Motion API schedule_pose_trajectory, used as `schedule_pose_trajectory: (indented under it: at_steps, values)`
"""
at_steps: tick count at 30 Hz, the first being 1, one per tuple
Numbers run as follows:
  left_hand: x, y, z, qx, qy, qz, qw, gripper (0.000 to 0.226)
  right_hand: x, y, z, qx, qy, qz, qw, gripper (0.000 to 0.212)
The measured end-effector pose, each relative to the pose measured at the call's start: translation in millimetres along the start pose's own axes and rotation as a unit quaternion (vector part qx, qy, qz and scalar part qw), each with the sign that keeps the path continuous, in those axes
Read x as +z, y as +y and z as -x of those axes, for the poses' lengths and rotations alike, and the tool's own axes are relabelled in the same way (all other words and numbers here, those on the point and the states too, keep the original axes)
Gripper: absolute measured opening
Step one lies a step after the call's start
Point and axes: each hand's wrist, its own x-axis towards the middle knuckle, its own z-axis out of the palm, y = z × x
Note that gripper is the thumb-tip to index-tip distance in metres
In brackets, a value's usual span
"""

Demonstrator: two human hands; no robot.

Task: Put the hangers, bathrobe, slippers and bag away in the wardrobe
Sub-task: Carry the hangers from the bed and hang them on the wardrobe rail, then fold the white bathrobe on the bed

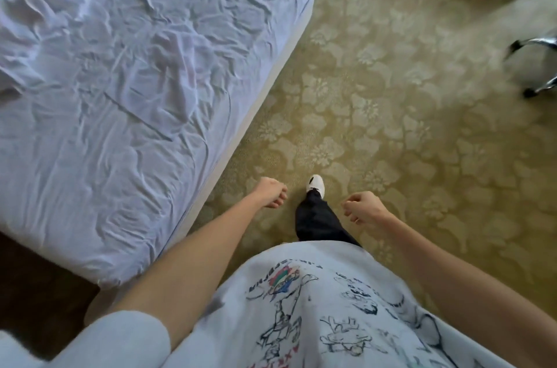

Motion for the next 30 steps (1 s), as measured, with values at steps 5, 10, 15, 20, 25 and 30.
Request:
schedule_pose_trajectory:
  at_steps: [5,10,15,20,25,30]
  values:
    - [-4.6,141.1,-77.1,0.024,0.0,-0.003,1.0,0.012,-87.9,-49.1,-91.6,0.023,0.01,-0.017,1.0,0.022]
    - [-37.5,252.9,-127.3,0.019,0.009,-0.002,1.0,0.013,-163.9,-134.9,-163.2,0.003,-0.006,-0.005,1.0,0.02]
    - [-94.8,302.8,-180.3,0.009,0.065,0.066,0.996,0.017,-207.3,-259.7,-234.4,-0.077,-0.035,0.06,0.995,0.02]
    - [-165.3,311.8,-225.6,-0.055,0.125,0.159,0.978,0.014,-208.4,-408.2,-292.4,-0.174,-0.08,0.108,0.976,0.016]
    - [-238.3,324.4,-278.3,-0.116,0.141,0.249,0.951,0.007,-186.7,-551.9,-351.1,-0.24,-0.114,0.152,0.952,0.016]
    - [-317.4,365.6,-324.6,-0.129,0.152,0.301,0.933,0.009,-183.5,-660.7,-404.2,-0.24,-0.149,0.225,0.933,0.017]
